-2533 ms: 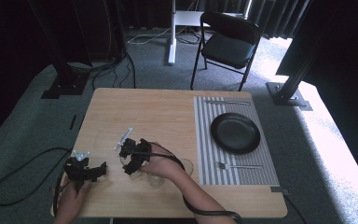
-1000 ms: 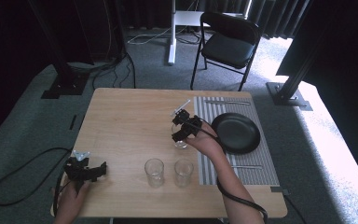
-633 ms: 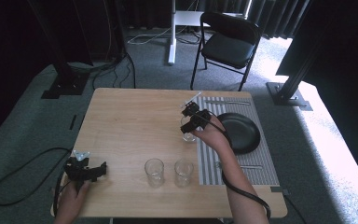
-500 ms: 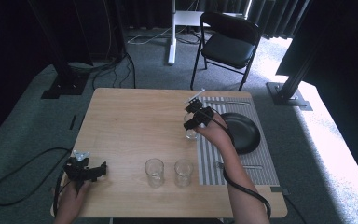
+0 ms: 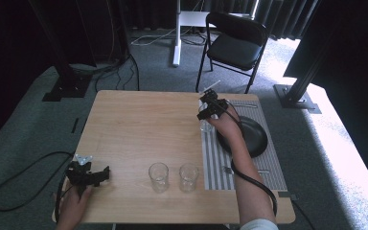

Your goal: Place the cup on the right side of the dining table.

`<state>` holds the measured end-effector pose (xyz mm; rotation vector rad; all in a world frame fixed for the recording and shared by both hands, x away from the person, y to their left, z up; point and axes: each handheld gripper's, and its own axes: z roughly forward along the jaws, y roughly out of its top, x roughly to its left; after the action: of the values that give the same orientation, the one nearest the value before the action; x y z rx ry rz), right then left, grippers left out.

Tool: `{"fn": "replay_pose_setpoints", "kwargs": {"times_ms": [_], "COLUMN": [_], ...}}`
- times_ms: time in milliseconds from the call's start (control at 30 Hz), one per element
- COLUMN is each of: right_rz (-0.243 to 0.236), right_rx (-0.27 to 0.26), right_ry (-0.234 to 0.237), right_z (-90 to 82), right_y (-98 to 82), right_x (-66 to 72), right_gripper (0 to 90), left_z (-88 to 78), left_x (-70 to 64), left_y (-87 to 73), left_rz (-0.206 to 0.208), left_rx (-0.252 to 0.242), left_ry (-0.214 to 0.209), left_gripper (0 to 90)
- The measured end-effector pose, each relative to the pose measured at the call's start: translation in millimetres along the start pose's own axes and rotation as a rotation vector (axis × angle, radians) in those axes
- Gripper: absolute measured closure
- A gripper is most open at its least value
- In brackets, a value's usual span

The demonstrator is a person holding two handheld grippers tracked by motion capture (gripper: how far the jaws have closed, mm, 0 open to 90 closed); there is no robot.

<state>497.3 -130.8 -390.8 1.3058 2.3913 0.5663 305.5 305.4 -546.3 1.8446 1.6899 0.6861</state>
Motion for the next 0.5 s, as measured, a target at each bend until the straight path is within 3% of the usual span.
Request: {"fn": "replay_pose_setpoints", "kwargs": {"times_ms": [133, 267, 500], "right_rz": [0.018, 0.021, 0.061], "right_rx": [0.002, 0.006, 0.006], "right_ry": [-0.011, -0.053, -0.045], "right_z": [1.8, 6.6, 13.7], "right_y": [4.1, 8.8, 15.1], "right_x": [-7.6, -14.8, -26.7], "right_gripper": [28.3, 28.3, 28.3], "left_z": [0.0, 0.0, 0.0], "left_x": [0.0, 0.0, -0.2], "left_y": [0.0, 0.0, 0.0], "left_rz": [0.000, 0.000, -0.001], "left_rx": [0.000, 0.000, 0.000], "left_ry": [0.000, 0.000, 0.002], "left_gripper": [2.6, 2.5, 2.5]}}
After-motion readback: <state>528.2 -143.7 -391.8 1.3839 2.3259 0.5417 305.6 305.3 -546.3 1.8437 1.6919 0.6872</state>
